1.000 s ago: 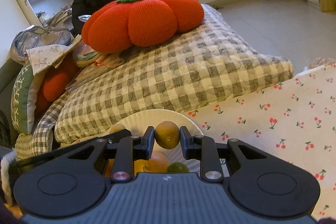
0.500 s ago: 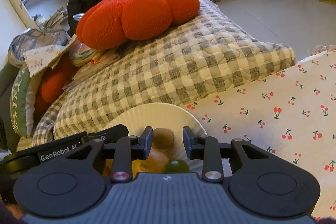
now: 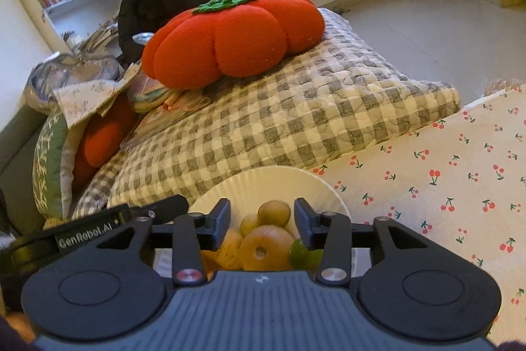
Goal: Organize fruits
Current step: 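Withdraw both tools from the plate toward the last brown fruit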
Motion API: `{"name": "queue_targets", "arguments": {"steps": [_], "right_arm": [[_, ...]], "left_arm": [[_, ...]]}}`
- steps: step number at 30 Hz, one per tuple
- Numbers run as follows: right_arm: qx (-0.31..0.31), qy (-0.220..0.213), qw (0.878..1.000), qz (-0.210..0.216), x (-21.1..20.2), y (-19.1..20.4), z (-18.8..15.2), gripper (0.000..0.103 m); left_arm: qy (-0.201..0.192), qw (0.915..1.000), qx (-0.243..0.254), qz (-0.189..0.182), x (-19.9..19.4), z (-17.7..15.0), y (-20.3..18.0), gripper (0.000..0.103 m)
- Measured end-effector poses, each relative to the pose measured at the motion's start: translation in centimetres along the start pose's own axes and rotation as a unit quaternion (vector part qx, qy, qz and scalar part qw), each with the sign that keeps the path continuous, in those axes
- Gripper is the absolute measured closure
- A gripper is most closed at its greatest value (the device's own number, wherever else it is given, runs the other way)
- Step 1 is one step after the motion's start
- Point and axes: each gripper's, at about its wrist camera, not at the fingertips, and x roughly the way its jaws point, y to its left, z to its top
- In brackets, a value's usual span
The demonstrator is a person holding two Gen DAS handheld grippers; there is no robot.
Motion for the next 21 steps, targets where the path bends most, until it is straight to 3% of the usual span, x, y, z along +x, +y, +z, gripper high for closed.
{"name": "queue_targets", "arguments": {"steps": [4,6,11,17,21], "right_arm": [[-0.014,0.005,1.000,-0.008,-0.4,0.9,-0.7,0.055],[-0.018,0.008,1.000,-0.017,-0.8,1.3,-0.9,0.046],[-0.048,0.019,0.998,-0.035,-1.7,2.8,-1.8,0.032],[-0.068,0.030,0.997,-0.025,-3.1,4.9,-3.1,0.025],[-0.091,0.033,0.995,-0.016,-3.9,6.4,-4.1,0.020]], "left_arm": [[0.017,0.9989,0.002,0.044,-0.7,-0.4,0.8,0.055],[0.016,0.9980,0.005,0.062,-1.4,-0.5,1.1,0.050],[-0.006,0.9946,0.033,0.098,-4.1,-0.7,0.6,0.022],[-0.010,0.9912,0.052,0.121,-6.5,-1.8,0.7,0.016],[-0.009,0.9906,0.037,0.132,-8.3,-3.0,2.0,0.012]]}}
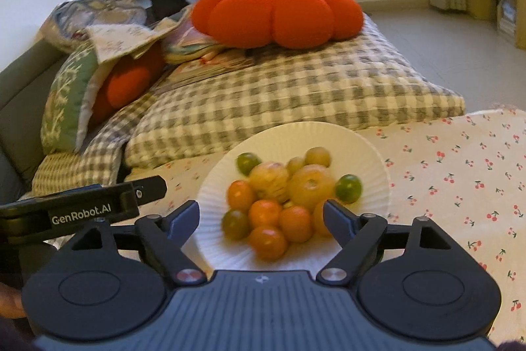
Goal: Organize fruits
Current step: 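Withdraw both tools from the plate toward the last brown fruit, then grasp the last small brown fruit on the sheet with the right tool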
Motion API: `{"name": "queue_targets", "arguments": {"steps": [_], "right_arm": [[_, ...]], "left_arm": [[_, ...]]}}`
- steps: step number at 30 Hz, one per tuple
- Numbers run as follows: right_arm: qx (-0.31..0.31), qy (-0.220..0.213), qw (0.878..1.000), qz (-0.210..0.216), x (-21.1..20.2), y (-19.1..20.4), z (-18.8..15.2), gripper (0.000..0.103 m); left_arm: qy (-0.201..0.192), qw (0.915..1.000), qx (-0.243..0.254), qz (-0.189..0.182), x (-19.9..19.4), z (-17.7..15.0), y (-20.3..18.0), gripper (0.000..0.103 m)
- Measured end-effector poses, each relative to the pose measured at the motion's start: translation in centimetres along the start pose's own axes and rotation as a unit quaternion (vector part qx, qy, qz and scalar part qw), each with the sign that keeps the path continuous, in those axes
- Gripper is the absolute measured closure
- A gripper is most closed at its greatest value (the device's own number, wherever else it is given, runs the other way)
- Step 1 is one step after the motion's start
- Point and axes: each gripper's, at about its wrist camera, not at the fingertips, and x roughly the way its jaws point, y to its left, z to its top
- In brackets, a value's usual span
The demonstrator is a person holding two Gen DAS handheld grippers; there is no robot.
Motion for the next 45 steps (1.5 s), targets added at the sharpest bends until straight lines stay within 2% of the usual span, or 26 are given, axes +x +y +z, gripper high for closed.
{"name": "queue_targets", "arguments": {"steps": [7,11,19,24,31,35,42,45], "right_arm": [[-0.025,0.032,0.999,0.001,-0.6,2.2,-1.9,0.019],[-0.025,0.042,0.999,0.019,-1.6,3.3,-2.7,0.016],[-0.035,0.057,0.998,0.019,-2.6,4.7,-4.5,0.013],[-0.041,0.070,0.997,0.016,-3.1,4.9,-5.5,0.008],[-0.052,0.084,0.995,0.012,-3.0,5.0,-6.4,0.001],[-0.048,0.090,0.995,0.012,-2.5,5.0,-6.5,0.001],[-0.046,0.090,0.995,0.015,-1.7,5.0,-6.8,0.001],[-0.047,0.086,0.995,0.010,-1.2,4.9,-6.8,0.001]], "left_arm": [[0.011,0.9995,-0.029,0.011,-2.3,-2.4,3.3,0.010],[0.017,0.9987,-0.046,0.013,-3.7,-3.5,4.6,0.010],[0.032,0.9988,-0.034,0.013,-5.9,-6.5,5.0,0.009],[0.055,0.9979,-0.034,0.004,-6.4,-8.4,5.4,0.009],[0.092,0.9945,-0.047,0.014,-6.3,-11.0,6.1,0.007],[0.117,0.9907,-0.069,-0.011,-5.7,-12.1,6.9,0.007],[0.115,0.9902,-0.077,-0.019,-5.3,-12.7,7.4,0.009],[0.117,0.9904,-0.071,-0.019,-4.9,-12.8,7.3,0.013]]}}
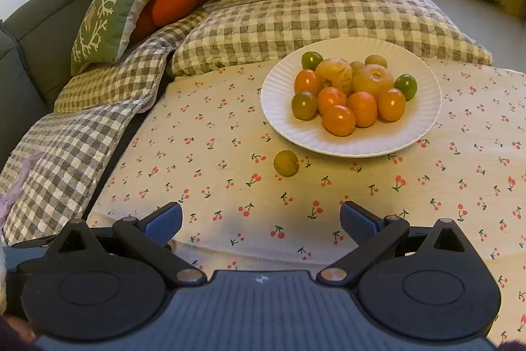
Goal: Organize fruits
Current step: 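Grasp the last small brown fruit on the sheet with the right tool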
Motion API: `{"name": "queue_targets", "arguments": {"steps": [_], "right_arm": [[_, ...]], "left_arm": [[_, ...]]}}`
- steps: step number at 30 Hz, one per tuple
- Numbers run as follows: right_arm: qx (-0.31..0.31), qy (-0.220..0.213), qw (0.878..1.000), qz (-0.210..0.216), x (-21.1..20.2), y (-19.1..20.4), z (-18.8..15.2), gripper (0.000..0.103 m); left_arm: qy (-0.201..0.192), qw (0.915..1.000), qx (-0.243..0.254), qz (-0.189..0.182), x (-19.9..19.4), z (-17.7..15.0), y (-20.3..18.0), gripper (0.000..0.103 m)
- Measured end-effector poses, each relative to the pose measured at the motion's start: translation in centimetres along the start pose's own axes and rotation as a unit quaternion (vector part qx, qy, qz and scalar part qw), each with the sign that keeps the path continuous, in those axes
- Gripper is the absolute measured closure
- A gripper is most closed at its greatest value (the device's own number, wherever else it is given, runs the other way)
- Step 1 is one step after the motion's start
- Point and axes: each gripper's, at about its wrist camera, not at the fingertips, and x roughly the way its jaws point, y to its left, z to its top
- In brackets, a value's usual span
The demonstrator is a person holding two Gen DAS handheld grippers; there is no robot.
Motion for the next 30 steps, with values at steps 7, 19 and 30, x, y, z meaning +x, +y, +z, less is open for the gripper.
{"name": "queue_targets", "arguments": {"steps": [7,19,30], "right_arm": [[-0.029,-0.020,0.999,-0.027,1.8,0.3,-0.5,0.010],[-0.065,-0.059,0.994,-0.061,5.8,0.2,-0.4,0.035],[-0.101,-0.067,0.990,-0.075,8.0,1.0,-0.7,0.053]], "left_arm": [[0.011,0.9993,0.034,0.007,1.4,-0.3,-0.7,0.036],[0.014,0.9995,0.029,0.003,2.3,-0.1,-0.2,0.085],[0.013,0.9994,0.032,0.004,2.5,0.0,-0.3,0.086]]}}
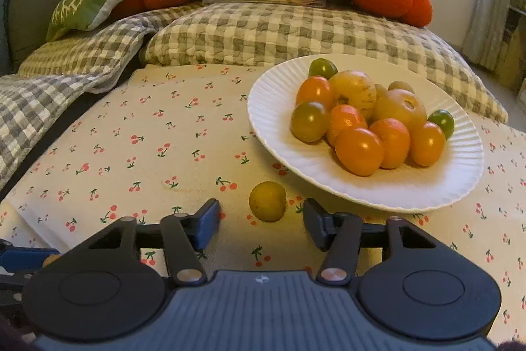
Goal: Organize fruits
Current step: 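Grasp the last small brown fruit on the sheet with the right tool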
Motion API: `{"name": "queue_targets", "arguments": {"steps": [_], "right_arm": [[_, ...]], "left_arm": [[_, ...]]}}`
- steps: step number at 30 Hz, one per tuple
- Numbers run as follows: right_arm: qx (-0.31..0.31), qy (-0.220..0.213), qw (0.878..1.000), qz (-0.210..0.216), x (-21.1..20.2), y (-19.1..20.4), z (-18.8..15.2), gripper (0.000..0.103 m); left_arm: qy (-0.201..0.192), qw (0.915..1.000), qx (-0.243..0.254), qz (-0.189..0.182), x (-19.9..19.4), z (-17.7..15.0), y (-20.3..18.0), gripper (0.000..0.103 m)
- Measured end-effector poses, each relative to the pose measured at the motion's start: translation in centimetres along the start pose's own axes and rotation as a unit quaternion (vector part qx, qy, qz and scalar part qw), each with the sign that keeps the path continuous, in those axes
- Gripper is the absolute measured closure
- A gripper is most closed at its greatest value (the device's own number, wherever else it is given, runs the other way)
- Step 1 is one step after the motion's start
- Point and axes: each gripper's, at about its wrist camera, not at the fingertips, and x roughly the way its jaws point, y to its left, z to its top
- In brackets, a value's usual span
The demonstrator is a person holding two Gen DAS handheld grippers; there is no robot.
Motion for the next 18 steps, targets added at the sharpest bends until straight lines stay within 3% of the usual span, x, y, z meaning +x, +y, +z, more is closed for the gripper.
{"name": "queue_targets", "arguments": {"steps": [2,4,5,18], "right_arm": [[0.000,-0.002,1.000,-0.003,0.1,-0.1,0.0,0.059],[-0.005,-0.002,1.000,-0.010,0.1,-0.1,0.0,0.070],[-0.006,-0.003,1.000,-0.011,0.0,0.0,0.0,0.081],[0.001,-0.001,1.000,0.028,-1.2,1.1,1.1,0.081]], "left_arm": [[0.000,1.0000,-0.001,0.000,0.0,0.0,0.0,0.086],[0.000,1.0000,-0.001,-0.001,0.0,0.0,0.0,0.086],[0.000,1.0000,-0.001,-0.001,0.0,0.0,0.0,0.086],[-0.006,1.0000,-0.001,0.003,-0.1,0.2,-0.1,0.086]]}}
